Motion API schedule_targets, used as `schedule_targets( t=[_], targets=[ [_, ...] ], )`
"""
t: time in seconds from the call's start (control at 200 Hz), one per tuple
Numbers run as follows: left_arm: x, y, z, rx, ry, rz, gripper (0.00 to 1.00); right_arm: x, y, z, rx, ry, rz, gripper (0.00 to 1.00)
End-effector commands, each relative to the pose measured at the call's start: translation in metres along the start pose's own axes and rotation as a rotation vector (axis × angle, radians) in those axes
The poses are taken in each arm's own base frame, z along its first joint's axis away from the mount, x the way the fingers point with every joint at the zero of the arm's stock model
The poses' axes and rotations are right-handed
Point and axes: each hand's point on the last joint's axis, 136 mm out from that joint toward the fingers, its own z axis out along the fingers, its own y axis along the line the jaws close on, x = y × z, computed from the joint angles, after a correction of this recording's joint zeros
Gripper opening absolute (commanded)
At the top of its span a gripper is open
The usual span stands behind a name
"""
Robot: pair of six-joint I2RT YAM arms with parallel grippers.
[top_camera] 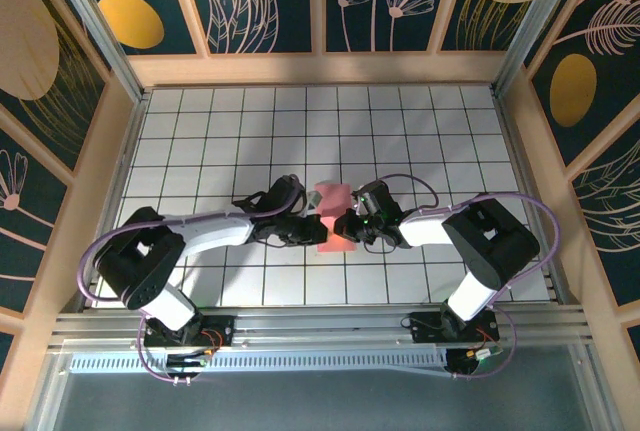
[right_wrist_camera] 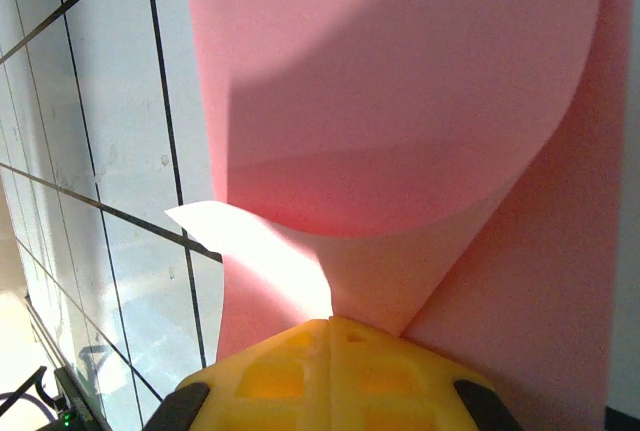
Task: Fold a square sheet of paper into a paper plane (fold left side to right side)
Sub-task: Fold the triangle a second time at the center of the table.
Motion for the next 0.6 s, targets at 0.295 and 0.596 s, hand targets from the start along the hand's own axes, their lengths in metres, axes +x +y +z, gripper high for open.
schedule_targets(
  t=[0.295,0.596],
  targets=[
    [-0.005,0.022,0.021,-0.069,0.035,-0.011,0.00,0.025,-0.037,0.005,0.134,0.077,0.041,0.00],
    [0.005,0.048,0.030,-0.145,0.056,-0.034,0.00,0.025,-0.037,0.004,0.135,0.077,0.042,0.00]
  ],
)
